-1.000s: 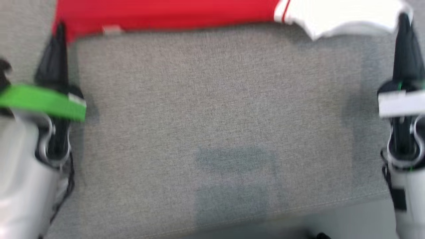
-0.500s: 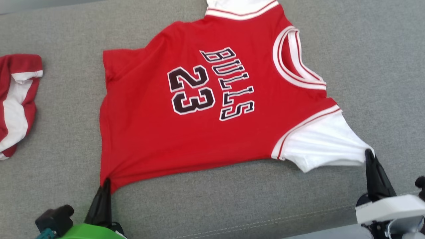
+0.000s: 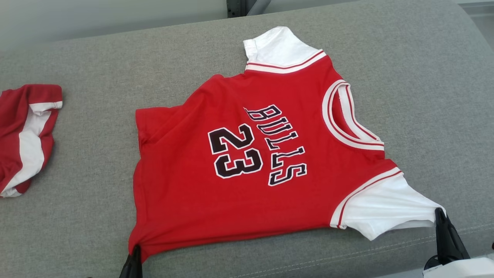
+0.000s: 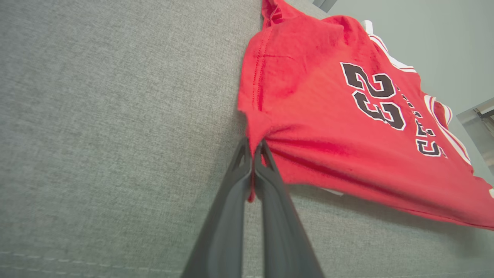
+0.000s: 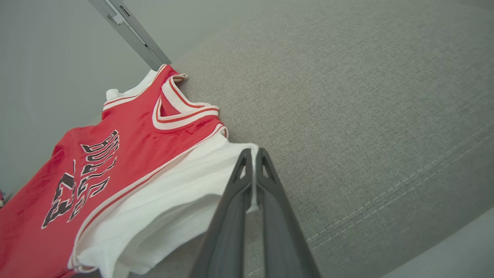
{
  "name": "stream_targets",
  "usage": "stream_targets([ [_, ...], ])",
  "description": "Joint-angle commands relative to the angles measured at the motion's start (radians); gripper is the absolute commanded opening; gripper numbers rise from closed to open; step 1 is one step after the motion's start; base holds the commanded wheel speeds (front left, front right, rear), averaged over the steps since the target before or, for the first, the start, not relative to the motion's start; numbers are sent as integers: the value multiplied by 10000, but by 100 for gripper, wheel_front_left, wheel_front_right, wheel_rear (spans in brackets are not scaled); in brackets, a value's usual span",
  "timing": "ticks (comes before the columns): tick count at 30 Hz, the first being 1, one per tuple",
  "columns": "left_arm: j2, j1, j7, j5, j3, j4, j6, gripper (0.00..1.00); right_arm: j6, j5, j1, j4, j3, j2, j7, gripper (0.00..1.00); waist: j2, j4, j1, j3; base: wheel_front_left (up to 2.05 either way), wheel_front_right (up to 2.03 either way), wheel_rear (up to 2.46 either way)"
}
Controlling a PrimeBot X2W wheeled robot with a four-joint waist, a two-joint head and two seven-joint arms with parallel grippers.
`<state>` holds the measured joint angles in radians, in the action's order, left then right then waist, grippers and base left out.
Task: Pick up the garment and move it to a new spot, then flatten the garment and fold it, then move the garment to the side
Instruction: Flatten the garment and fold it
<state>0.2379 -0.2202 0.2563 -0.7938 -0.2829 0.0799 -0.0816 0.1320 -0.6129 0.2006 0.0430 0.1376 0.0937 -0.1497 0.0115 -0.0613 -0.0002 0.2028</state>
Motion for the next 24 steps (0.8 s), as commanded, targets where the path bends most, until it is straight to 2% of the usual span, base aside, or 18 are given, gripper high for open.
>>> stream_targets([
  [1, 119, -62, -40, 105, 48, -37, -87, 0, -24, 1, -142, 48, 31, 23, 10, 0, -115, -28, 2, -24, 0, 0, 0],
  [17, 273, 283, -267, 45, 0, -112, -162, 0, -21, 16, -508, 56, -388, -9, -40, 0, -115, -88, 2, 122, 0, 0, 0],
  [24, 706, 788, -1271, 44, 12, -1100, -516, 0, -21, -116, -1318, -386, -539, 162, 250, 0, -115, -88, 2, 369, 0, 0, 0],
])
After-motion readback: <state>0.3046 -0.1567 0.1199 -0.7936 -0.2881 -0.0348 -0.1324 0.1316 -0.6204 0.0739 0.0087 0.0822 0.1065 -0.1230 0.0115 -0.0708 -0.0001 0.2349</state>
